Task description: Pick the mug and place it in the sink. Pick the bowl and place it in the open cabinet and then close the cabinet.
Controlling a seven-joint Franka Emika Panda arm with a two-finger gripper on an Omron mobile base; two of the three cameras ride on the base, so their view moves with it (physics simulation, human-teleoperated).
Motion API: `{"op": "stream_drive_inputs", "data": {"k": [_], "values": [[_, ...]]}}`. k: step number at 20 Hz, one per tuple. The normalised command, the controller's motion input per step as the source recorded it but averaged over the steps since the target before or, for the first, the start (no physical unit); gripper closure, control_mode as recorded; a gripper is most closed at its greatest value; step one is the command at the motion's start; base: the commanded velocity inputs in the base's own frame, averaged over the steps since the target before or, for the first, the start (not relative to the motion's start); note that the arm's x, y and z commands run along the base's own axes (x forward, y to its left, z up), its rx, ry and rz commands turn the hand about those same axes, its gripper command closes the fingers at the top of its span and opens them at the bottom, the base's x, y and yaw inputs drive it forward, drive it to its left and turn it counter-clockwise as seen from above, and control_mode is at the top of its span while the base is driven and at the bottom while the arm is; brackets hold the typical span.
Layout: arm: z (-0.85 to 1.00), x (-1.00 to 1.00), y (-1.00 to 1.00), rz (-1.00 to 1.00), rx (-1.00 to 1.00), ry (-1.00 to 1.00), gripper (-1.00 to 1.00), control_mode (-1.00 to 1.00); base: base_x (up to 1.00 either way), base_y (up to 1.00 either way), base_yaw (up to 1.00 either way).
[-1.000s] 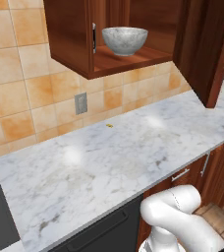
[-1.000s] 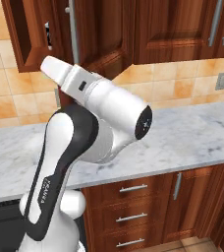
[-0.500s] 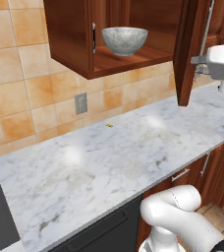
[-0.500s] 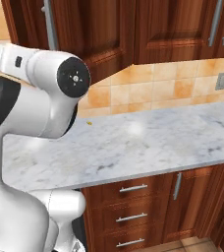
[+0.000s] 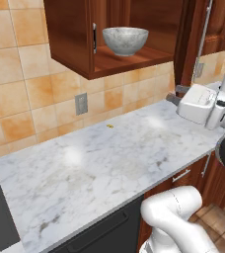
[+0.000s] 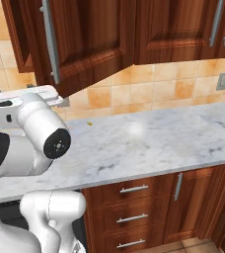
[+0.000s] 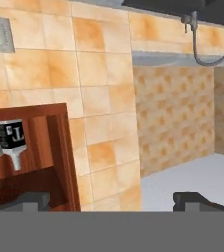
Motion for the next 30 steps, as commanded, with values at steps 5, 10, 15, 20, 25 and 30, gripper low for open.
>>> {"op": "stream_drive_inputs", "data": {"k": [5, 10, 15, 20, 25, 30], "values": [[-0.06, 1.00, 0.45, 0.00, 0.00, -0.50, -1.00, -1.00, 0.00, 0.00, 0.00], [0.00, 1.00, 0.18, 0.00, 0.00, -0.35, -1.00, -1.00, 0.00, 0.00, 0.00], [-0.03, 1.00, 0.03, 0.01, 0.00, -0.26, -1.00, -1.00, 0.00, 0.00, 0.00], [-0.34, 1.00, 0.00, 0.16, 0.00, -0.24, -1.00, -1.00, 0.00, 0.00, 0.00], [-0.80, 1.00, 0.00, 0.23, 0.00, -0.07, -1.00, -1.00, 0.00, 0.00, 0.00], [-0.89, 1.00, 0.00, 0.22, 0.00, -0.03, -1.00, -1.00, 0.00, 0.00, 0.00]]}}
